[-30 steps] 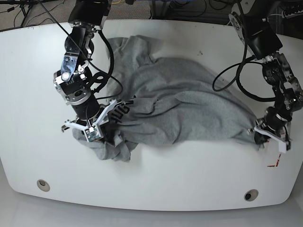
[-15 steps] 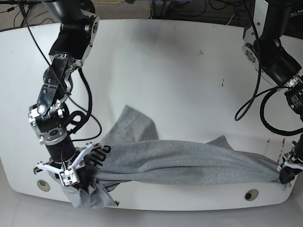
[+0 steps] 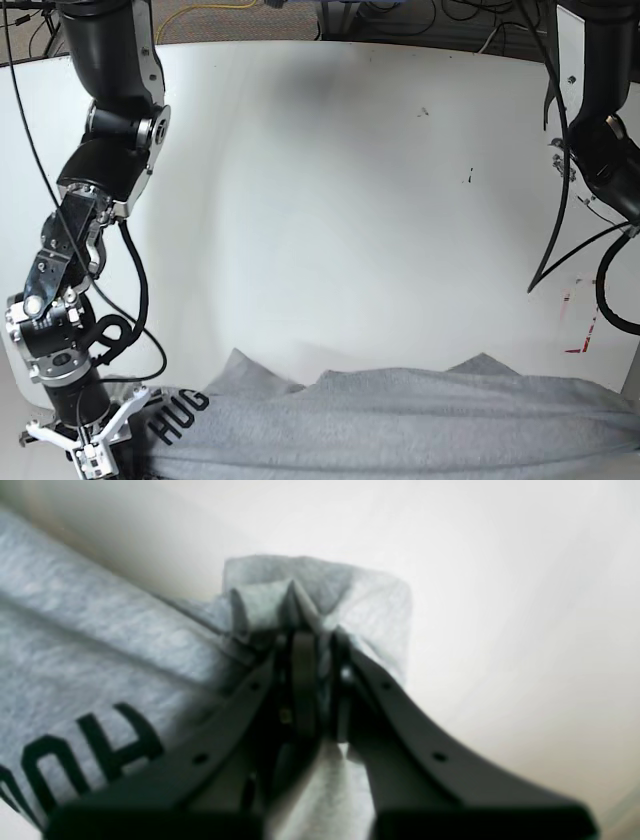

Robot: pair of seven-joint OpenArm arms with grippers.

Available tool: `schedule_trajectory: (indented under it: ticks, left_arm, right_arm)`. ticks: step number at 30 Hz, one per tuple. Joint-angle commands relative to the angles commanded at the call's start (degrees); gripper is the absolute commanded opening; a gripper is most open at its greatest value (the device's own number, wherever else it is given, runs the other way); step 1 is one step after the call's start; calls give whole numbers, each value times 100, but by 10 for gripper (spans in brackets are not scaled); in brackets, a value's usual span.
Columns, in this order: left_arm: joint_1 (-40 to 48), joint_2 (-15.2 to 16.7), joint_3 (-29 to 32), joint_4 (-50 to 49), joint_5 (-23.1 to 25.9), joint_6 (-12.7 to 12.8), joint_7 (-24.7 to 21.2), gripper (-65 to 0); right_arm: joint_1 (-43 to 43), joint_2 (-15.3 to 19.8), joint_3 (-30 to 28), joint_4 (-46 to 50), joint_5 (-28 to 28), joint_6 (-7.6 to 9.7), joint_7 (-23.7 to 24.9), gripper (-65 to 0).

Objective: Layout the t-shirt on the table in an organized manner, then fold the t-shirt properly
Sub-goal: 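Lift the shirt with both grippers and stretch it between them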

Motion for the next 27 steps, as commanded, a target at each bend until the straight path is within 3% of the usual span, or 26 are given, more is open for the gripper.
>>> schedule_trajectory:
  ticks: [5, 11, 20, 27]
  left_arm:
    - [-360, -70, 229, 0, 9, 0, 0, -650]
    - [-299, -62, 352, 0, 9, 0, 0, -650]
    - [985, 9, 343, 202, -273, 0, -18, -650]
    - [2338, 211, 62, 519, -396, 0, -26, -650]
  right_arm:
    - [431, 123, -246, -114, -35, 0, 0, -648]
    - [360, 176, -299, -79, -35, 0, 0, -648]
    - [-1143, 141, 9, 484, -9, 0, 0, -648]
    - [-2655, -387, 642, 1011, 0, 0, 26, -648]
